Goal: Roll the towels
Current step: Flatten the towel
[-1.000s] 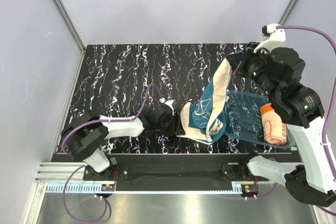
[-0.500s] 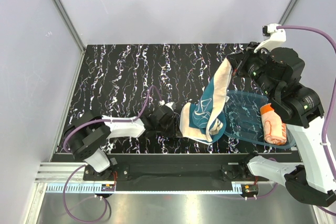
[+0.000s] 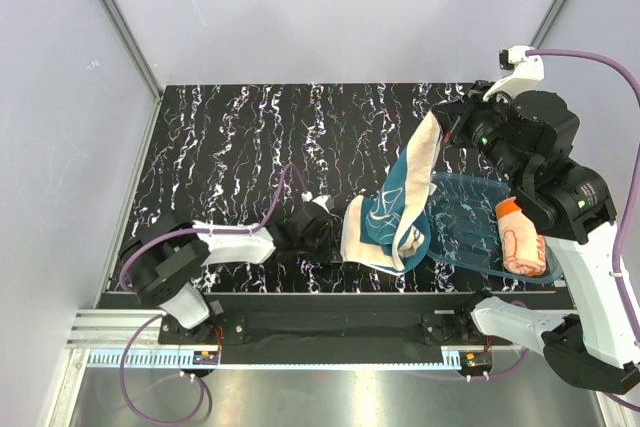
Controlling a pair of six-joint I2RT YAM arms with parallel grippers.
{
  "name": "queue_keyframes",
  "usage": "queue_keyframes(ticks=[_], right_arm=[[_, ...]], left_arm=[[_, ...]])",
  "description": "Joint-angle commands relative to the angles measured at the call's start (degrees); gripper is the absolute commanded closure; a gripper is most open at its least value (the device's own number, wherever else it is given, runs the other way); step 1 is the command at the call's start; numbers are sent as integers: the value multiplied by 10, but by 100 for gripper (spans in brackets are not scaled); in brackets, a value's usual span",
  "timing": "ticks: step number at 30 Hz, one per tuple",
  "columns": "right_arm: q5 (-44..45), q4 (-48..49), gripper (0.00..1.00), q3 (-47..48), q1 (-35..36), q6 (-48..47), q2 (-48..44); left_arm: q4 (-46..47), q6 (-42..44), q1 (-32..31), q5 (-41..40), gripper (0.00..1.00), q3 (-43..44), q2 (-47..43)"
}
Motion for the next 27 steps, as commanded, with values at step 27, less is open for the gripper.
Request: queue_keyframes(ticks=[27], right_arm=[[-49,7,100,147,0,33,135]], left_arm=[[-561,299,322,-181,100,451,-346]])
